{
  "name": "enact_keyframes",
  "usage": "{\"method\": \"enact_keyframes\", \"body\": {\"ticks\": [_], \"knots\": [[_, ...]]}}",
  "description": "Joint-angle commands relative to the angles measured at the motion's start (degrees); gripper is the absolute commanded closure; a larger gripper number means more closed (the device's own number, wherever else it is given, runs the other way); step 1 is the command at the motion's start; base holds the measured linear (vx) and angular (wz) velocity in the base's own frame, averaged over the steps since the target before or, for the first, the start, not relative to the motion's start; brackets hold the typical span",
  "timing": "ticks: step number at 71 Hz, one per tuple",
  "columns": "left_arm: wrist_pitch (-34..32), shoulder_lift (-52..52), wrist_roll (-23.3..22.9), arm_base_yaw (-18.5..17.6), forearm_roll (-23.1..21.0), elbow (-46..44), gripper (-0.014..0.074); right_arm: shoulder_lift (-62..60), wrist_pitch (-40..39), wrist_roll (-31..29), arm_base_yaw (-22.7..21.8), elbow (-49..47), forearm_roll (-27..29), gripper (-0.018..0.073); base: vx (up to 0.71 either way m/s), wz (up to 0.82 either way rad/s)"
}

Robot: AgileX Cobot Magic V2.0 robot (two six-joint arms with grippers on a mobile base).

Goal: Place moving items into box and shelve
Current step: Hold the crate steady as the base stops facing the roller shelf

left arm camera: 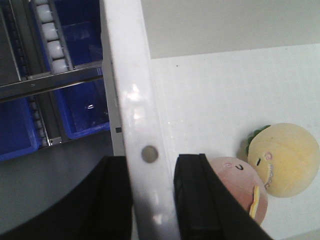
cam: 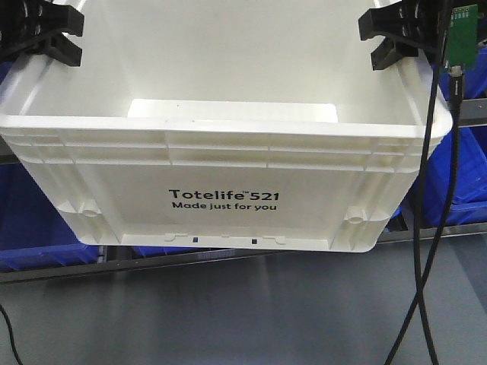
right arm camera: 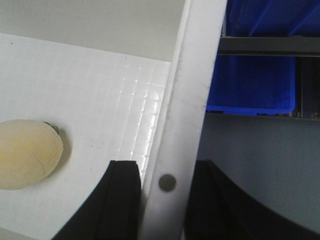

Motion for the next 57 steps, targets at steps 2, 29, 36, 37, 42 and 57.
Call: {"method": "enact_keyframes", "body": {"ticks": [2,29,36,37,42,57], "knots": [[-6.72,-2.90,0.85,-0.51,-3.43,-2.54,0.0613,-2.85,-6.54,-2.10,0.12,-2.47,1.92,0.0571,0.11,0.26],[-6.72,-2.90,0.85,-0.51,-3.43,-2.54,0.0613,-2.85,-6.55,-2.10,0.12,-2.47,1.92,0.0571,0.14,0.21],[-6.72,-2.90,0.85,-0.51,-3.43,-2.54,0.0613,-2.85,-6.55,-2.10,0.12,-2.47,1.92,0.0571,0.18,0.10],[-6.72,-2.90,0.85,-0.51,-3.43,-2.54,0.0613,-2.85,-6.55,-2.10,0.12,-2.47,1.92,0.0571,0.19,0.07],[-6.72,-2.90,0.85,-0.51,-3.43,-2.54,0.0613,-2.85,-6.55,-2.10,0.12,-2.47,1.92,0.0571,0.20,0.05],[-6.72,-2.90,0.85,-0.51,-3.43,-2.54,0.0613,-2.85,-6.54,-2.10,0.12,-2.47,1.98,0.0571,0.22,0.01]]}}
